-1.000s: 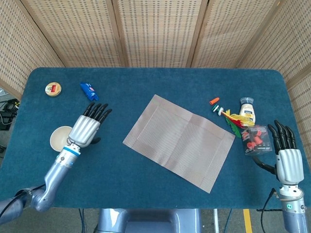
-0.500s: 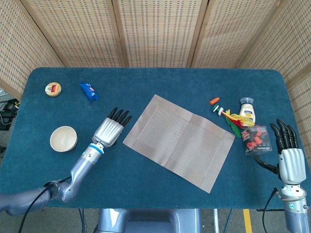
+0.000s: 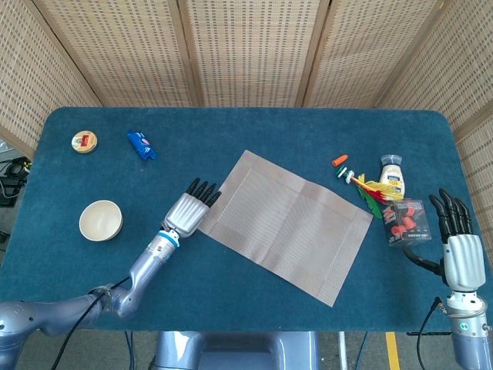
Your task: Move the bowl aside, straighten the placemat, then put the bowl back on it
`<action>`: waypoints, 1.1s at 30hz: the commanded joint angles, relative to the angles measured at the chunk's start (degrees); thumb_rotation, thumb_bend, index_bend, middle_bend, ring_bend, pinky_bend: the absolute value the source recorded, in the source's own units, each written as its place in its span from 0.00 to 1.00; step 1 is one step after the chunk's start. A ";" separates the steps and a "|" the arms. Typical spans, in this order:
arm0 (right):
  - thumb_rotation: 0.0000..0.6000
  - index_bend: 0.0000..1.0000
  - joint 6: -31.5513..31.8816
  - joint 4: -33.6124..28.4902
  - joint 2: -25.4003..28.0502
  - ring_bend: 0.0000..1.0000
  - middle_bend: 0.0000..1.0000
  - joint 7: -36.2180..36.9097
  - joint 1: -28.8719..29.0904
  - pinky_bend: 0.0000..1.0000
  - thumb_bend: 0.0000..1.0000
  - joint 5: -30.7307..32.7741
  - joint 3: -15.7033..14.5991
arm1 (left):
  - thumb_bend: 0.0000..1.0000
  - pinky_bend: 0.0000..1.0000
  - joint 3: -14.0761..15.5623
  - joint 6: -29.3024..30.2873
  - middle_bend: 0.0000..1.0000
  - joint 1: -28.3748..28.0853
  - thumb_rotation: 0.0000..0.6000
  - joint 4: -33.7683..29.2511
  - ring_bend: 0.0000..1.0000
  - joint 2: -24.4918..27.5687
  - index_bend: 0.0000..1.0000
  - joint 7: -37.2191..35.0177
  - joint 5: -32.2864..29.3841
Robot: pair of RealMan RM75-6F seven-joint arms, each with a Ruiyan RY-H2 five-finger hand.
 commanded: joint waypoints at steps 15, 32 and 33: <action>1.00 0.05 0.15 0.14 0.06 0.00 0.00 0.99 -0.20 0.00 0.26 0.34 0.66 | 0.08 0.00 1.55 -0.19 0.00 -1.67 1.00 3.42 0.00 -2.44 0.06 -0.22 -0.31; 1.00 0.05 -0.08 -0.13 0.26 0.00 0.00 2.43 -0.33 0.00 0.26 0.24 0.74 | 0.46 0.00 2.66 2.38 0.00 -2.04 1.00 6.35 0.00 -4.92 0.11 -2.76 3.23; 1.00 0.05 -0.12 -0.17 0.26 0.00 0.00 2.43 -0.32 0.00 0.26 0.22 0.73 | 0.46 0.00 2.70 2.52 0.00 -1.99 1.00 6.49 0.00 -4.96 0.12 -3.23 3.54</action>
